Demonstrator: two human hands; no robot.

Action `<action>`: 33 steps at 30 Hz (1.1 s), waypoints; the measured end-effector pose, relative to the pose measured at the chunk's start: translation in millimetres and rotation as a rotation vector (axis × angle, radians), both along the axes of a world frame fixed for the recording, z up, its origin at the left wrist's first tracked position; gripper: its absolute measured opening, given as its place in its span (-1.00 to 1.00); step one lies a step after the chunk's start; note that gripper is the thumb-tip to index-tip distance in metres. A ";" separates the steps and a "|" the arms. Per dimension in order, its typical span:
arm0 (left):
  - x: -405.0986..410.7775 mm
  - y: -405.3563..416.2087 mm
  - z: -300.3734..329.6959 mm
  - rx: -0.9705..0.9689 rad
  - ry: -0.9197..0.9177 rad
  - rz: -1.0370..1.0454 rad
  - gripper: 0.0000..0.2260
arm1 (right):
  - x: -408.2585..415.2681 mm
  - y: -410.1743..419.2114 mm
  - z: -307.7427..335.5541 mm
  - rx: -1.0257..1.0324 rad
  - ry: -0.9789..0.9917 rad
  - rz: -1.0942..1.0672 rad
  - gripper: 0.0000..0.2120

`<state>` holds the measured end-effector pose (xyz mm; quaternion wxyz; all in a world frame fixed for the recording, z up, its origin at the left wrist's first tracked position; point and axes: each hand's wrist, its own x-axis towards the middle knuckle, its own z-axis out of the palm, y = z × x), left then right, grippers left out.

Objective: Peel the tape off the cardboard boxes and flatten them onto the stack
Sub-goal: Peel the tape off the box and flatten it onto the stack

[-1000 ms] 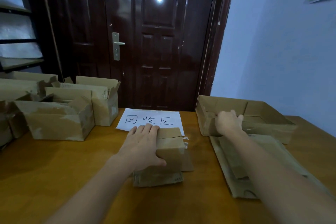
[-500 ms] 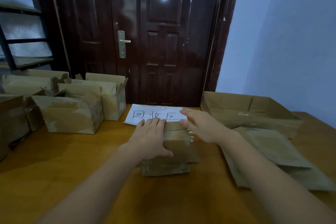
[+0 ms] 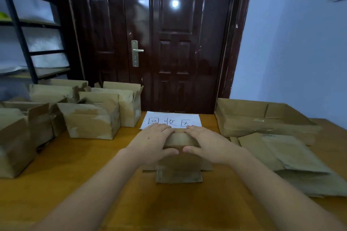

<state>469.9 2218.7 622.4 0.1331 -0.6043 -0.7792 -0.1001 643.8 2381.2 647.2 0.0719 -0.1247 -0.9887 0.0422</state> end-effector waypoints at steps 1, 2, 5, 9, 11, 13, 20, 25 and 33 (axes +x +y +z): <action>-0.3 -3.8 0.9 0.021 0.012 -0.013 -0.29 | 0.7 -1.6 0.1 0.012 0.028 -0.005 -0.27; -0.3 -6.9 2.2 0.042 0.021 -0.025 -0.32 | 1.4 -3.8 0.7 0.026 0.060 -0.010 -0.27; 1.5 -15.7 6.3 0.116 0.048 -0.059 -0.40 | 5.0 -10.8 3.5 0.076 0.163 -0.026 -0.31; 11.6 -32.2 7.6 0.257 0.140 -0.149 -0.58 | 20.8 -17.9 0.7 0.137 0.353 0.036 -0.55; 20.7 -39.7 0.4 0.314 0.151 -0.183 -0.59 | 30.1 -23.2 -7.0 0.107 0.422 0.095 -0.62; 27.3 -44.5 -12.8 0.317 0.149 -0.221 -0.51 | 37.0 -29.4 -19.2 0.075 0.466 0.130 -0.63; 39.2 -48.5 -54.2 0.381 0.069 -0.219 -0.67 | 40.9 -41.9 -66.4 0.186 0.548 0.113 -0.50; 36.1 -41.8 -52.4 0.463 0.063 -0.201 -0.69 | 35.6 -39.5 -74.9 0.199 0.645 0.123 -0.50; 1.8 -10.0 -24.4 0.141 -0.145 -0.002 -0.33 | 33.3 -37.9 -78.3 0.144 0.708 0.129 -0.55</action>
